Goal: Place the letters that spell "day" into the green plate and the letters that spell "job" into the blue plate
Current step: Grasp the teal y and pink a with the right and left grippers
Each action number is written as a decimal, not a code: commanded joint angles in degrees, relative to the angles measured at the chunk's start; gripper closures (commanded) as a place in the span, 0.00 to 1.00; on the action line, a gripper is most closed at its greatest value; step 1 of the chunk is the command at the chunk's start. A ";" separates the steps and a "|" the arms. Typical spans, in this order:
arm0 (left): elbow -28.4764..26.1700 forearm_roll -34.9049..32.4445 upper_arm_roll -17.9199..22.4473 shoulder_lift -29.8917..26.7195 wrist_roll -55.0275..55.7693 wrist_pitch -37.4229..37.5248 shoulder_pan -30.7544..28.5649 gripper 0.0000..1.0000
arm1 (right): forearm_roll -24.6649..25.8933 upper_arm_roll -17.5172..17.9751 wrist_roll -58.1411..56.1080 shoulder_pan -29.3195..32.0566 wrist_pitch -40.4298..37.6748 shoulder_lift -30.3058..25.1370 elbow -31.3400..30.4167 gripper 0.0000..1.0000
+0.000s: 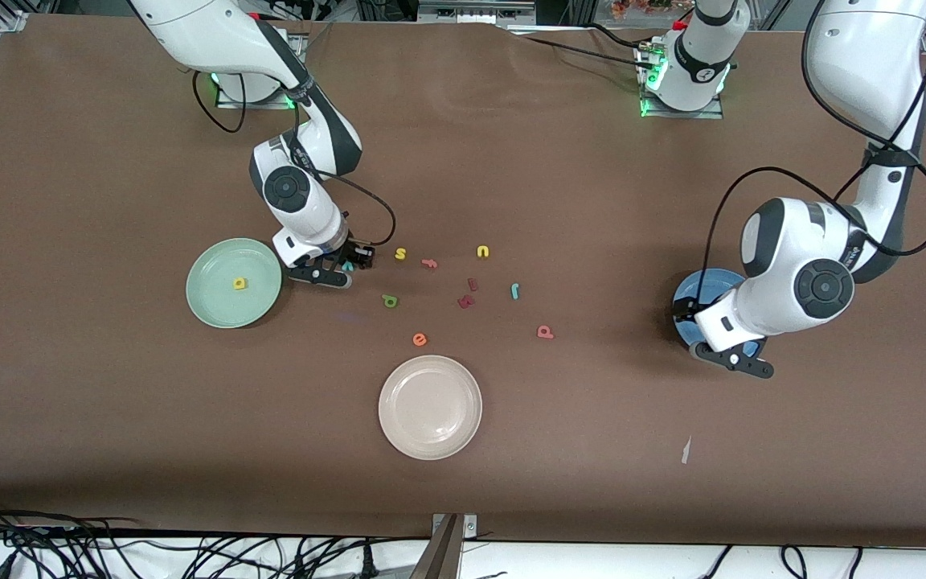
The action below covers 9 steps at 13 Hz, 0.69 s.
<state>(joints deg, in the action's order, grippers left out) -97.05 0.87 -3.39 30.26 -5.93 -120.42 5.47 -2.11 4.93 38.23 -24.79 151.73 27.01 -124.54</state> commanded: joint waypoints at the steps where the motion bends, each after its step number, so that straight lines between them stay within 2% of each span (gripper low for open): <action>1: 7.12 2.03 0.22 6.28 13.08 1.16 6.11 0.00 | 1.05 -0.28 -0.18 -0.08 0.85 0.94 0.44 1.00; 3: 11.78 2.12 0.22 9.63 21.01 1.16 9.98 0.00 | 1.05 -0.45 -1.31 0.00 0.41 -0.28 0.44 1.00; 5: 13.72 2.29 0.14 11.74 26.30 0.54 13.15 0.00 | 1.05 -1.06 -2.19 0.09 -1.42 -2.30 0.53 1.00; 7: 16.36 3.17 0.14 14.81 31.31 -2.17 15.79 0.00 | 1.05 -3.25 -6.66 0.09 -9.21 -5.11 2.80 1.00; 9: 16.54 3.08 0.22 17.19 35.27 -6.82 17.73 0.00 | 1.05 -5.62 -11.23 0.09 -17.40 -7.04 5.27 1.00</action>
<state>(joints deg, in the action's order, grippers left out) -83.53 2.41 -3.95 43.98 26.46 -124.69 21.55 -1.61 1.22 30.85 -24.75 141.02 23.10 -120.78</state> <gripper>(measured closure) 0.000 0.859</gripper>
